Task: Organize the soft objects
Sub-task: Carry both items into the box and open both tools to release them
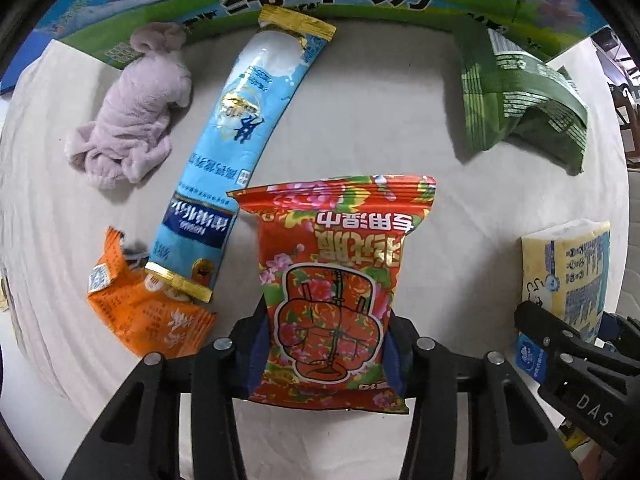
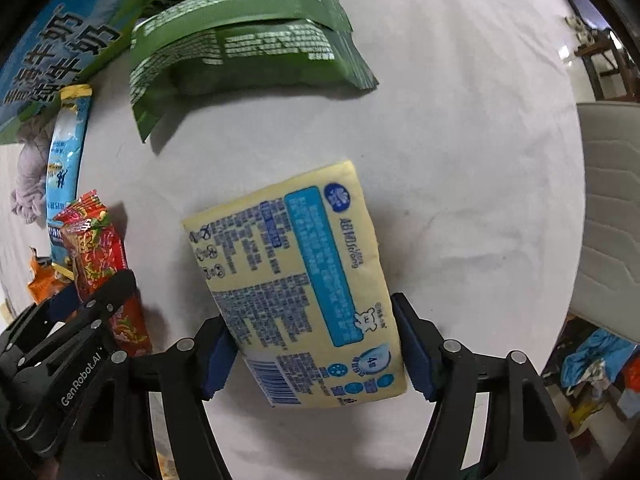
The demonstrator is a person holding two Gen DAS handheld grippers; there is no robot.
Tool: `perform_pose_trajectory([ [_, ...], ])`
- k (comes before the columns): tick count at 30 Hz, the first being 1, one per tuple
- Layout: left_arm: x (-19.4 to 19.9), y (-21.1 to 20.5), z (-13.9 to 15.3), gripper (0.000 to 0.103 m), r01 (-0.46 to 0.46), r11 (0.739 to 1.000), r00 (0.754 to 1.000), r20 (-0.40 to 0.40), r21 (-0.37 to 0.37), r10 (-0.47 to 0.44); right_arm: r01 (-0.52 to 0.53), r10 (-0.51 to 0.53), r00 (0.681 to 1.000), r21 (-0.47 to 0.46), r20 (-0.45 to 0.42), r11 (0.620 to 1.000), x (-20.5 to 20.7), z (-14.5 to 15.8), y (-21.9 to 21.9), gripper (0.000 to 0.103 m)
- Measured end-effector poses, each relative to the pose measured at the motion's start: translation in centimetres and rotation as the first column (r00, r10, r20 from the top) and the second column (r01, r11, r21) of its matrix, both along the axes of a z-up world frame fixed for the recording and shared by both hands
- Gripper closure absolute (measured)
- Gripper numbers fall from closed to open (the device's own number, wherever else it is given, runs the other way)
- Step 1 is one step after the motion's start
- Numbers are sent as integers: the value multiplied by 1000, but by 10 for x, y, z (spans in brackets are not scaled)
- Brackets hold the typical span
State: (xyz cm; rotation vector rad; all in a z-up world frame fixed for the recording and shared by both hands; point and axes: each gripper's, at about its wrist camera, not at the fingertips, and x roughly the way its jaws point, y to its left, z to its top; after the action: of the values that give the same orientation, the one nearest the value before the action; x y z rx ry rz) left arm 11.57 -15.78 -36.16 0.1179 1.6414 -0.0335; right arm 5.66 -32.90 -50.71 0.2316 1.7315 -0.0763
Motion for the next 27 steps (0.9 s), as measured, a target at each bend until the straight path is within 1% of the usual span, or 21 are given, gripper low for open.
perform_pose_trajectory([
  [1, 9, -1, 13, 60, -2, 1000, 1000, 14, 2, 2, -5, 5, 1000, 2, 4, 1000, -3, 4, 2, 32],
  [3, 0, -5, 34, 60, -7, 1000, 999, 45, -3, 7, -17, 17, 999, 14, 27, 1000, -12, 12, 5, 32],
  [6, -10, -8, 69, 60, -9, 999, 995, 94, -32, 11, -37, 35, 997, 34, 74, 999, -23, 32, 10, 32],
  [11, -16, -13, 139, 60, 3, 998, 979, 206, -65, 11, -71, 61, 983, 57, 172, 996, -31, 69, 9, 32],
  [13, -10, -10, 171, 60, 5, 996, 967, 254, -86, 17, -79, 62, 975, 71, 212, 994, -32, 88, 8, 32],
  [14, 1, -4, 180, 60, 11, 996, 962, 274, -91, 15, -81, 62, 971, 75, 229, 994, -31, 95, 9, 32],
  [17, 19, 5, 210, 60, 33, 992, 948, 319, -118, 6, -82, 52, 957, 92, 286, 992, -21, 130, 4, 32],
  [20, 39, 7, 245, 60, 64, 985, 934, 358, -157, -4, -78, 38, 941, 106, 336, 991, -7, 151, 7, 32],
  [22, 67, 22, 250, 60, 81, 982, 930, 367, -173, -12, -71, 24, 933, 118, 360, 990, 5, 163, 8, 32],
  [24, 94, 28, 256, 60, 93, 979, 927, 374, -181, -19, -71, 23, 924, 112, 381, 991, 33, 184, 13, 32],
  [25, 106, 31, 255, 60, 99, 979, 926, 378, -178, -25, -64, 21, 919, 98, 395, 993, 49, 188, 15, 32],
  [27, 136, 36, 249, 60, 105, 981, 923, 384, -164, -35, -56, 19, 913, 79, 407, 995, 68, 188, 21, 32],
])
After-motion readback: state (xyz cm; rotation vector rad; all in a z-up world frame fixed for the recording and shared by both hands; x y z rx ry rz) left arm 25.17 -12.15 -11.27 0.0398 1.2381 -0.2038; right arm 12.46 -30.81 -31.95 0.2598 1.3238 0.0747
